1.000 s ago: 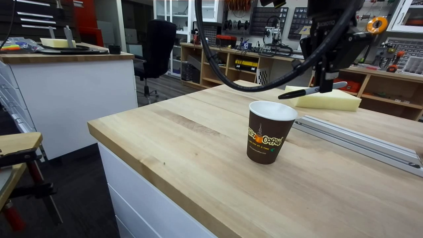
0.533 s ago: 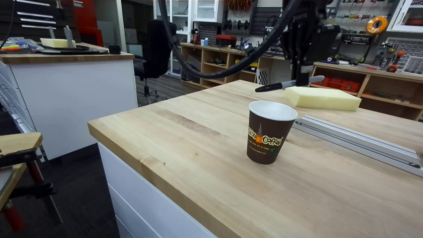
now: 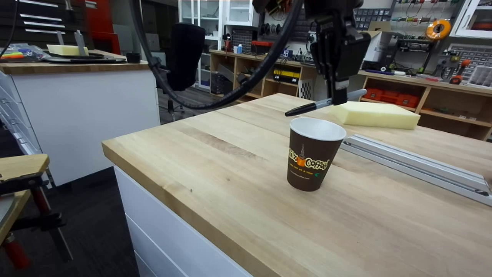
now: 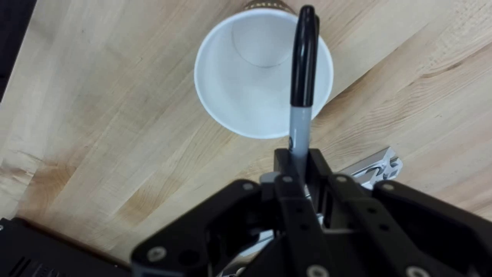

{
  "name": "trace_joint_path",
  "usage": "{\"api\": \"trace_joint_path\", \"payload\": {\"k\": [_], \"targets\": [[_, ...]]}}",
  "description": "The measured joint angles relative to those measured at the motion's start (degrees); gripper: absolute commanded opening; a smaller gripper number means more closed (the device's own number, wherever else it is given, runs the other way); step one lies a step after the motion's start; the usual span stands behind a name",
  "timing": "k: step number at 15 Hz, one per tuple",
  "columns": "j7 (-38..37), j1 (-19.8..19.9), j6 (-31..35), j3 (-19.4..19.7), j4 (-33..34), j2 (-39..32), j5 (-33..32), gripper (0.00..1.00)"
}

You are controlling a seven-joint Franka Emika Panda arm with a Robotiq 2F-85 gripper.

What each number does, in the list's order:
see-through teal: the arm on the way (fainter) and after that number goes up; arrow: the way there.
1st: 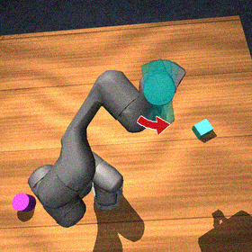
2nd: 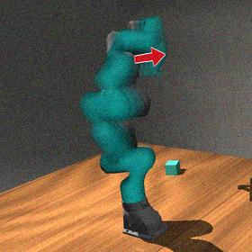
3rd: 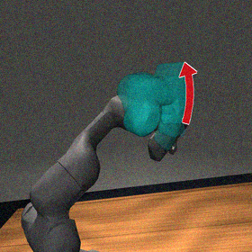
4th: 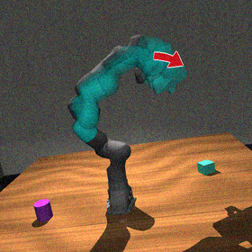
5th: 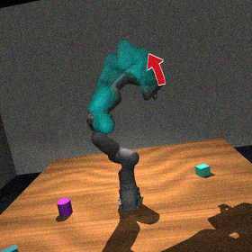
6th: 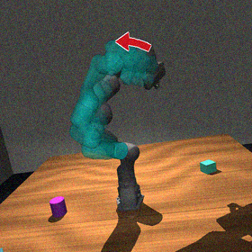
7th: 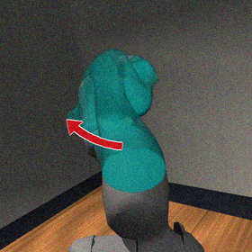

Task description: Move the cup to the right then place the marker in it

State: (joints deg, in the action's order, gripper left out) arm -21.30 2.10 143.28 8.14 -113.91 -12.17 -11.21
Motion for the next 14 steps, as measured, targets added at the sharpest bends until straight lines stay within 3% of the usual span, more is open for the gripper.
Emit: {"api": "trace_joint_path", "payload": {"k": [5, 14], "targets": [[-1.79, -0.11, 1.63, 0.0, -3.35, 1.69, -2.23, 0.03], [-1.88, -0.1, 1.62, -0.01, -3.79, 1.89, -2.38, 0.03]]}}
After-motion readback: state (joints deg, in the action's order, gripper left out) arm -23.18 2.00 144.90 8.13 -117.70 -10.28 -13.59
